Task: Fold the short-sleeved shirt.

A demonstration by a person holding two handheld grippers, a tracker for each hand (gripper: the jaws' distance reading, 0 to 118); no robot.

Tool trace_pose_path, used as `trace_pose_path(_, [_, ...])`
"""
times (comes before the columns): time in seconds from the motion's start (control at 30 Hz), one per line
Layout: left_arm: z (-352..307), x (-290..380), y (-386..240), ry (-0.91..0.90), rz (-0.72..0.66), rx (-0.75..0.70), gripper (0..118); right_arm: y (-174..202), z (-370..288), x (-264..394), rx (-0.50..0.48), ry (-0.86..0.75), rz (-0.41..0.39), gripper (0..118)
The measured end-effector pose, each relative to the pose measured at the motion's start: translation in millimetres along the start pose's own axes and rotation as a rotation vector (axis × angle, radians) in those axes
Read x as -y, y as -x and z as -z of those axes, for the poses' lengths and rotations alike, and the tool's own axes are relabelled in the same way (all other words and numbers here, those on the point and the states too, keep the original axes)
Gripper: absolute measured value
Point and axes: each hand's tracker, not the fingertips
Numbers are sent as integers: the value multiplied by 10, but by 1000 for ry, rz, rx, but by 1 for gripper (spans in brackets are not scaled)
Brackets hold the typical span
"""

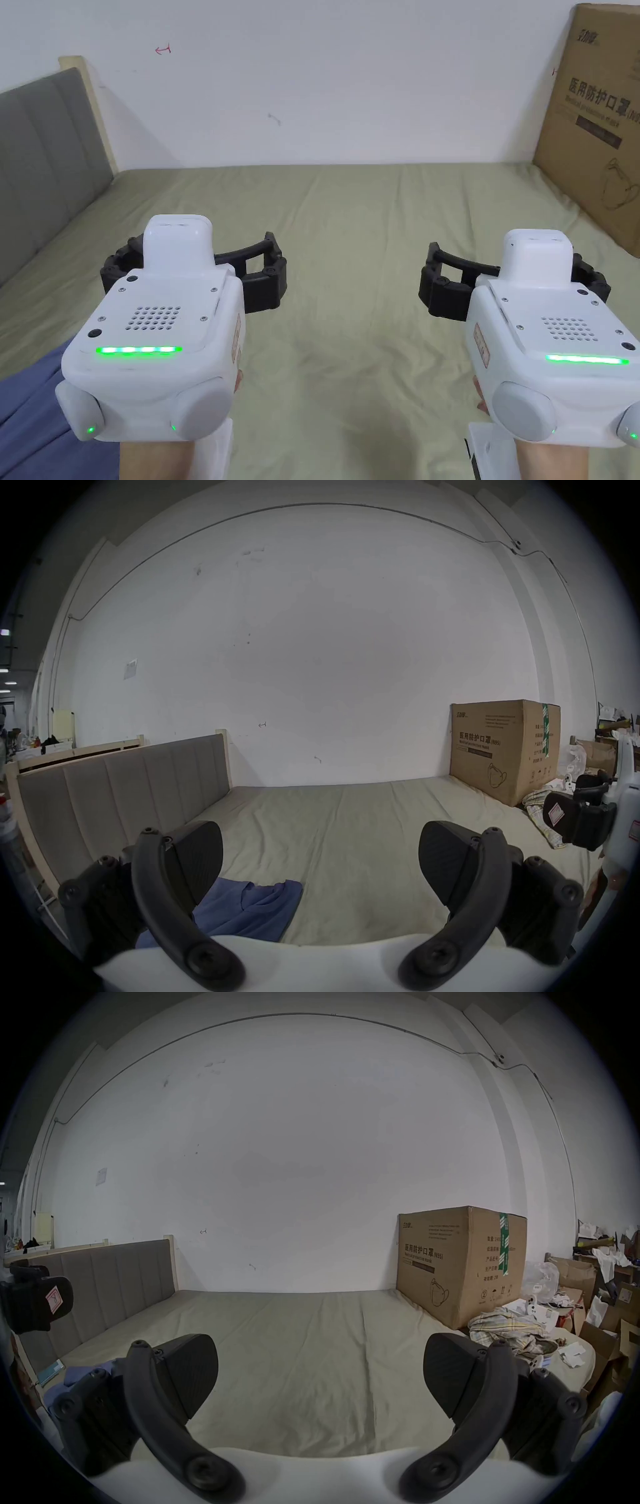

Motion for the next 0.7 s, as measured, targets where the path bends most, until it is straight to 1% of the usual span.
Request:
trace_pose_path(0.2, [-8,2,-19,-8,10,-3,114,7,12,36,-4,22,-12,118])
trace_pose_path(0.4, [-1,-8,7,12,-14,6,114,-9,22,43,-1,29,13,118])
trace_pose_path(0.7, [-4,-3,-17,5,3,6,114,34,9,52,3,26,-28,118])
